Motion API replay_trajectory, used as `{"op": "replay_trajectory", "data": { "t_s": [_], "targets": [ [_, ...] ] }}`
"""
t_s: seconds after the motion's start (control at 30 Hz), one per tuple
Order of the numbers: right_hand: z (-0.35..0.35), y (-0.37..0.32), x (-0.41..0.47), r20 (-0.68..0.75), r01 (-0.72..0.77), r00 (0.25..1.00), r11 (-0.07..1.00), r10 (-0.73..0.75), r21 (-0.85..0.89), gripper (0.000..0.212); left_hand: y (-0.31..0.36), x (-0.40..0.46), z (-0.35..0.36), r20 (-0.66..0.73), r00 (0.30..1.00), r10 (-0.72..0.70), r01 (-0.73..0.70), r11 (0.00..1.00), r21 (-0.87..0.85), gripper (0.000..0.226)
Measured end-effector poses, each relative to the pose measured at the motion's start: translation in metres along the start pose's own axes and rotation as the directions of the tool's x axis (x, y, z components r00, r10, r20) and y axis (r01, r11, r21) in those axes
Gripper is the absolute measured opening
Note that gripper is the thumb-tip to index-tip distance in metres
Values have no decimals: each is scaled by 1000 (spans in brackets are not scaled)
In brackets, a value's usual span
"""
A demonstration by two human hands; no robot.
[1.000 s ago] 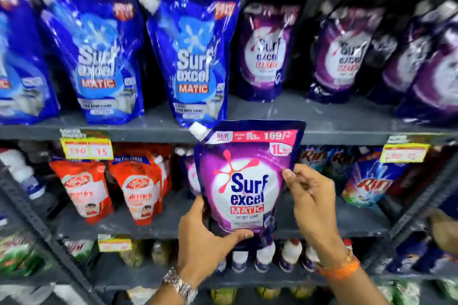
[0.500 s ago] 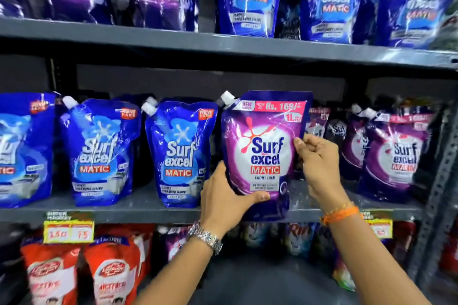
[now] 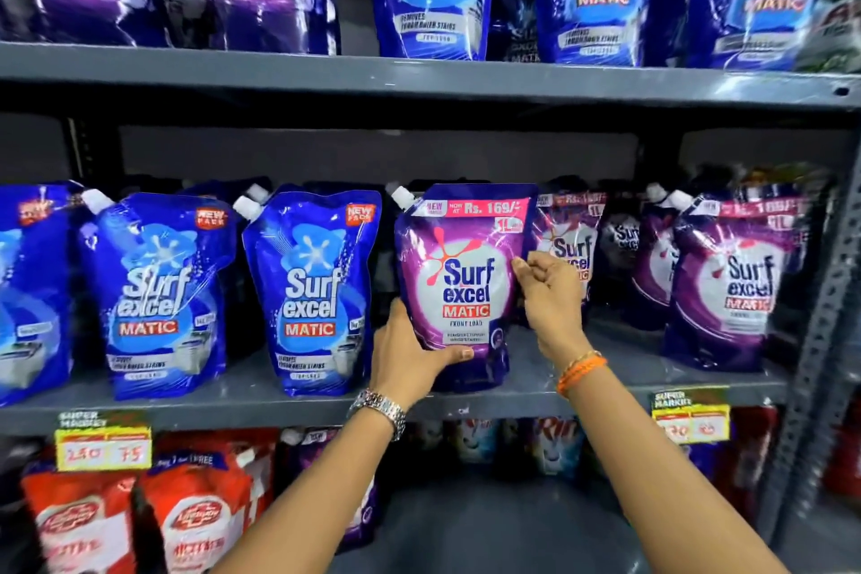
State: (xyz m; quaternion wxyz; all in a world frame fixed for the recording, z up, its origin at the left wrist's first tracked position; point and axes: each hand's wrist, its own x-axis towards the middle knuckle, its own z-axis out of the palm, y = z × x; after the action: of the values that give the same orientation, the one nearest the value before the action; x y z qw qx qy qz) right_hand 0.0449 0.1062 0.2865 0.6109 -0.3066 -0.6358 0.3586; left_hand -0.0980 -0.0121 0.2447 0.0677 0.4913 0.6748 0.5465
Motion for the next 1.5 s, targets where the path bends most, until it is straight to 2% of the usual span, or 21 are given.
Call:
{"op": "replay_trajectory", "data": {
  "t_s": [0.17, 0.23, 0.33, 0.47, 0.53, 0.6, 0.7, 0.83, 0.9, 1.0, 1.1, 1.17, 1.27, 1.33, 1.37, 1.5],
  "targets": [
    [-2, 2, -2, 41, -15, 999, 999, 14, 29, 22, -2, 1, -1, 31, 1000, 2, -2, 1000, 10, 87],
    [-4, -1, -6, 57, -37, 998, 999, 35, 32, 15, -2, -3, -2, 21, 1000, 17, -17, 1000, -5, 96],
    [-10, -2, -19, 28, -72, 997, 997, 71, 39, 22, -6, -19, -4, -44, 995, 85, -88, 993, -73, 109],
    [-21, -4, -66, -68, -26, 997, 1000, 26, 1, 29, -25, -66, -12, -104, 977, 187, -204, 961, -189, 96],
    [-23, -5, -101, -115, 17, 993, 1000, -15, 16, 30, -46, -95, -16, -105, 967, 232, -248, 951, -187, 84],
    [-19, 2, -140, -178, 55, 983, 995, -38, 86, 25, -79, -120, -19, -66, 973, 220, -228, 958, -174, 76],
    [0, 24, -190, -229, 92, 972, 987, -59, 135, 16, -140, -144, -25, -6, 992, 123, -123, 988, -90, 69],
    [34, 78, -221, -149, -62, 986, 989, 82, 133, 12, -214, -152, -29, 29, 994, -110, 110, 994, -25, 71],
    [56, 107, -221, -38, -191, 980, 978, 195, 82, 10, -248, -141, -26, 42, 972, -233, 233, 972, 0, 77],
    [90, 155, -213, 116, -376, 922, 926, 370, 29, 9, -289, -122, -15, 55, 938, -343, 343, 939, 11, 91],
    [123, 201, -197, 271, -465, 849, 885, 454, -29, 13, -317, -102, 0, 60, 896, -439, 441, 897, -22, 109],
    [133, 210, -186, 301, -477, 829, 877, 471, -61, 31, -315, -93, 2, 87, 888, -452, 455, 890, -23, 113],
    [156, 234, -167, 430, -420, 793, 899, 431, -127, 58, -339, -72, 9, 82, 881, -466, 466, 884, 26, 113],
    [164, 240, -164, 485, -446, 745, 882, 458, -149, 55, -351, -66, 12, 73, 885, -459, 457, 888, 47, 117],
    [168, 245, -164, 499, -438, 743, 888, 446, -142, 51, -352, -65, 13, 63, 890, -451, 447, 892, 59, 119],
    [176, 263, -163, 407, -408, 816, 908, 409, -95, 35, -367, -69, 17, 0, 914, -407, 405, 910, 89, 114]
  ]
}}
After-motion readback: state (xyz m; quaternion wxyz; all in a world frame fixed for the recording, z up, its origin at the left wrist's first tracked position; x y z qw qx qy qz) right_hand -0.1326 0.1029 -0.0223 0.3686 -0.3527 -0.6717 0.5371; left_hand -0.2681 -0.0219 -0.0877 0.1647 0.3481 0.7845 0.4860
